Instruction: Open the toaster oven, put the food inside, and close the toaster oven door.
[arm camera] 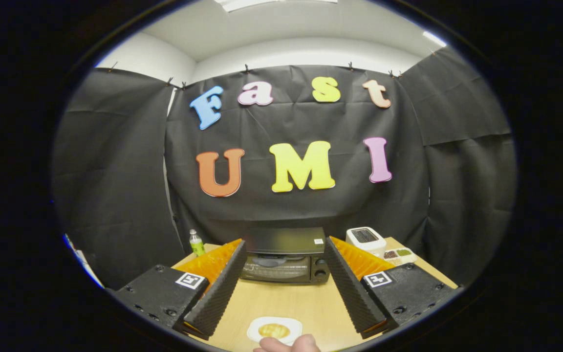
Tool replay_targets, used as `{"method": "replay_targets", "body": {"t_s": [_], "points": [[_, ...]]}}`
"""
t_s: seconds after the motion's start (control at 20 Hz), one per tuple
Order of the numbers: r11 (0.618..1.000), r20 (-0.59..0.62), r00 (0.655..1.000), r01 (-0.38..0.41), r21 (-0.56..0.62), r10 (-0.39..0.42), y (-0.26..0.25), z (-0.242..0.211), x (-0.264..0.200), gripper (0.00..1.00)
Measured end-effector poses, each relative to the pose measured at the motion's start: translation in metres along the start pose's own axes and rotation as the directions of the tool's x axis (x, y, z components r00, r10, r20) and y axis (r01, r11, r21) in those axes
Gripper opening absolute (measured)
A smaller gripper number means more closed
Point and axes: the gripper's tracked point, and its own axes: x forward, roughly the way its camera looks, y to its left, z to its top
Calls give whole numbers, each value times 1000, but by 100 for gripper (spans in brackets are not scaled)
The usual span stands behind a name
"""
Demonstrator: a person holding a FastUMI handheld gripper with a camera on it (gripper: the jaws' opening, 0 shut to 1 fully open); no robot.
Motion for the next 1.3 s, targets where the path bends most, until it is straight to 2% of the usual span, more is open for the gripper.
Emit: {"method": "replay_targets", "body": {"t_s": [0.5,0.7,0.9,1.3], "points": [[1000,9,1000,-7,1,7,3,5,2,100],[1000,43,999,-16,18,16,4,12,17,100],[999,57,998,-32,11,31,8,13,55,100],[998,23,998,-58,-2,58,34,-48,170,100]]}}
